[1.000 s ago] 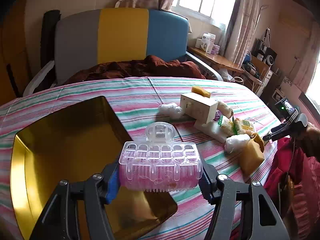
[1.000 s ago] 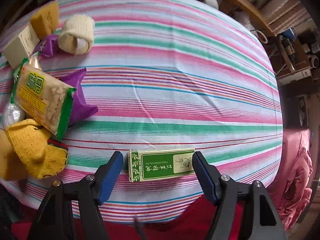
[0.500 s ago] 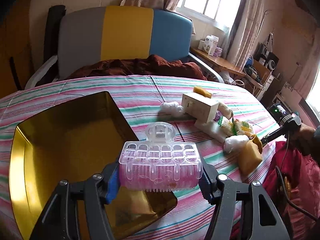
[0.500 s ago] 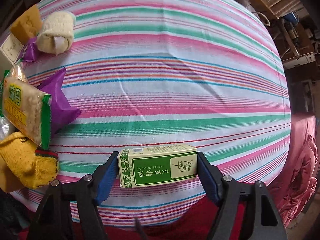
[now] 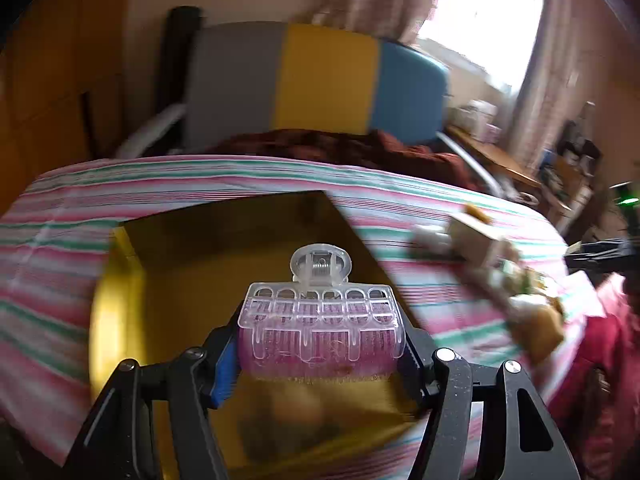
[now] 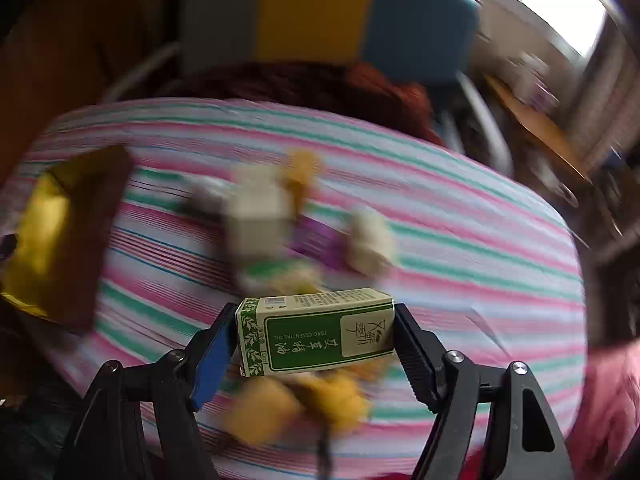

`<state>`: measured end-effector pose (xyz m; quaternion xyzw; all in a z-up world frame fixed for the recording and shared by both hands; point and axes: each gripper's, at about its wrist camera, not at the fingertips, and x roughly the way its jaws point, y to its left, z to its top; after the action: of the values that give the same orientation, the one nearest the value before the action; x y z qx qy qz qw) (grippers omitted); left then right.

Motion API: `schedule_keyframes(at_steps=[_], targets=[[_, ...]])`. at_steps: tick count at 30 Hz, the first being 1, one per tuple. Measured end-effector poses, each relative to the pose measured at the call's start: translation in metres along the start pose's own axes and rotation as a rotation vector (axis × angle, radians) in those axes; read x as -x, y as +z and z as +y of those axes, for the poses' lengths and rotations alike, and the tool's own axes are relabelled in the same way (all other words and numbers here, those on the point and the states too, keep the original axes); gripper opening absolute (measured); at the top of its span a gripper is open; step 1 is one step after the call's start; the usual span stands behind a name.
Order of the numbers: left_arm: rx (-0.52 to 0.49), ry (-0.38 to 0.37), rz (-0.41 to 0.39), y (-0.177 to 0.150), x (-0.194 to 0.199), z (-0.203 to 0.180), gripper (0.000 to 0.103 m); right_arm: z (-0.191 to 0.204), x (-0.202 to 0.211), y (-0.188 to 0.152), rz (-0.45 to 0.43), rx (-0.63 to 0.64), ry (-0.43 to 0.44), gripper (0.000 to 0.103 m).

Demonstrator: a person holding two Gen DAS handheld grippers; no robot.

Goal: Organize objects
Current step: 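Carry both items to the gold tray and release them inside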

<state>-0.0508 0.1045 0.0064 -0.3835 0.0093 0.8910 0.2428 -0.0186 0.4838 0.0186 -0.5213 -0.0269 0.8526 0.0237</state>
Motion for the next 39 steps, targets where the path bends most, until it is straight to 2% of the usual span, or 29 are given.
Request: schedule_keyframes(at_steps=[3, 5, 7, 8, 11, 15, 20, 25, 27, 31, 35, 39], targets=[[0.035, 0.096, -0.010, 0.003, 0.000, 0.031, 0.068, 0.068, -0.003, 0.024, -0.058, 0.045, 0.175, 0.076], [0.054, 0.139, -0.029, 0.004, 0.002, 0.050, 0.079, 0.110, -0.006, 0.039, -0.090, 0.047, 0.294, 0.077], [0.078, 0.184, -0.050, 0.003, 0.007, 0.063, 0.096, 0.149, -0.016, 0.053, -0.125, 0.030, 0.410, 0.079], [0.089, 0.197, -0.060, 0.003, 0.010, 0.068, 0.098, 0.163, -0.020, 0.058, -0.133, 0.015, 0.443, 0.085], [0.120, 0.242, -0.078, -0.001, 0.020, 0.083, 0.099, 0.206, -0.029, 0.069, -0.150, 0.000, 0.502, 0.087], [0.163, 0.310, -0.106, -0.014, 0.037, 0.101, 0.102, 0.238, -0.039, 0.067, -0.172, 0.029, 0.487, 0.087], [0.192, 0.413, -0.169, -0.026, 0.056, 0.104, 0.102, 0.261, -0.029, 0.041, -0.267, 0.048, 0.372, 0.087], [0.207, 0.434, -0.207, -0.033, 0.067, 0.098, 0.103, 0.275, 0.001, 0.011, -0.493, 0.070, 0.155, 0.087], [0.208, 0.427, -0.212, -0.036, 0.068, 0.092, 0.103, 0.278, 0.008, 0.002, -0.537, 0.057, 0.129, 0.087], [0.190, 0.405, -0.208, -0.040, 0.070, 0.079, 0.103, 0.282, -0.002, -0.002, -0.473, 0.038, 0.134, 0.086], [0.162, 0.399, -0.203, -0.044, 0.069, 0.067, 0.103, 0.276, -0.005, -0.006, -0.454, -0.018, 0.162, 0.085], [0.136, 0.414, -0.193, -0.046, 0.068, 0.057, 0.103, 0.272, -0.002, -0.017, -0.465, -0.024, 0.139, 0.085]])
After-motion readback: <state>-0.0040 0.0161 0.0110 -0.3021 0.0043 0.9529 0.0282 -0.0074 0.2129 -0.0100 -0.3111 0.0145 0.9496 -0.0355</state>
